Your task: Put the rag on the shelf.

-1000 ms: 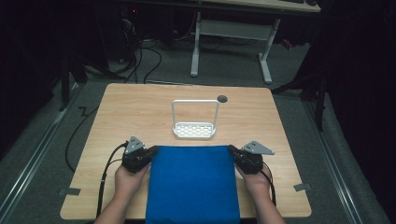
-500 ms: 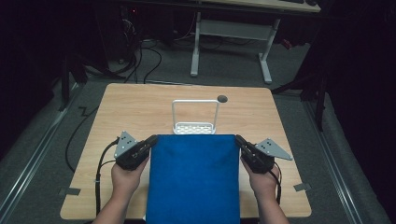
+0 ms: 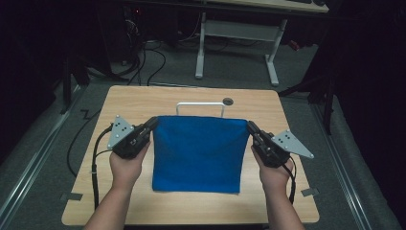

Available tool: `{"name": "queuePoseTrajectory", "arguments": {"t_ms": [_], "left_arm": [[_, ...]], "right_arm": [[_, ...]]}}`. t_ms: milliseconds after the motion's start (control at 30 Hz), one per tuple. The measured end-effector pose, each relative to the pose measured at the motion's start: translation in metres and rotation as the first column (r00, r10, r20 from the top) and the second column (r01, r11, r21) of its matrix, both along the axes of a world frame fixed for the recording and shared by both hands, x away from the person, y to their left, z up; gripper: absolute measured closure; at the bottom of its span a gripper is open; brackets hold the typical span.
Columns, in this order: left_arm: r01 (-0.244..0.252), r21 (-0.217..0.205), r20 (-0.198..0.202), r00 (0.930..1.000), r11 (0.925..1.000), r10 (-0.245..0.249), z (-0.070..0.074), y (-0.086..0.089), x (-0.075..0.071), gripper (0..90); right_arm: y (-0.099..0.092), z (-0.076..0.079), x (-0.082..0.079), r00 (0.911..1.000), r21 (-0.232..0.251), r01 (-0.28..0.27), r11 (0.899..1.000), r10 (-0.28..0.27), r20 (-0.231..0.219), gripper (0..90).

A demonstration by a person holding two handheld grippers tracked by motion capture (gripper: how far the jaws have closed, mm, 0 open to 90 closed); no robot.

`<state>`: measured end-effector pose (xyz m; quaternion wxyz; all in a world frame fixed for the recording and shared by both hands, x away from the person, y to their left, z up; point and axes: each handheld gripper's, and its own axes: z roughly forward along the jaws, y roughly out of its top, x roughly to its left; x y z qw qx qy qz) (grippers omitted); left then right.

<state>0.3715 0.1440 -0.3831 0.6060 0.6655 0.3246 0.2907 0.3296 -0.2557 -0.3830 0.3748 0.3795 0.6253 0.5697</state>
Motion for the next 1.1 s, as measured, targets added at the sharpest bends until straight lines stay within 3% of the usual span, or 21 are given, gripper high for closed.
{"name": "queuePoseTrajectory", "arguments": {"t_ms": [333, 500, 900, 1100], "left_arm": [[-0.005, -0.014, 0.082, 0.9966, 0.9999, 0.006, 0.039, -0.003, 0.008, 87.9], [-0.013, 0.011, 0.094, 0.9955, 0.9999, 0.012, 0.046, -0.003, 0.015, 87.9], [-0.027, 0.029, 0.03, 0.9992, 0.9992, 0.026, 0.04, 0.004, 0.043, 87.9], [-0.052, 0.049, 0.01, 0.9986, 0.9974, 0.051, 0.046, 0.003, 0.065, 87.9]], "right_arm": [[-0.002, 0.034, 0.009, 0.9973, 0.017, 0.013, 1.0, -0.014, 0.072, 88.4], [-0.002, 0.048, 0.015, 0.9953, 0.011, 0.02, 1.0, -0.021, 0.094, 88.4], [0.002, 0.052, 0.041, 0.9981, 0.007, 0.014, 1.0, -0.014, 0.06, 88.6], [0.006, 0.058, 0.064, 0.9987, -0.01, 0.025, 1.0, -0.024, 0.044, 88.6]]}}
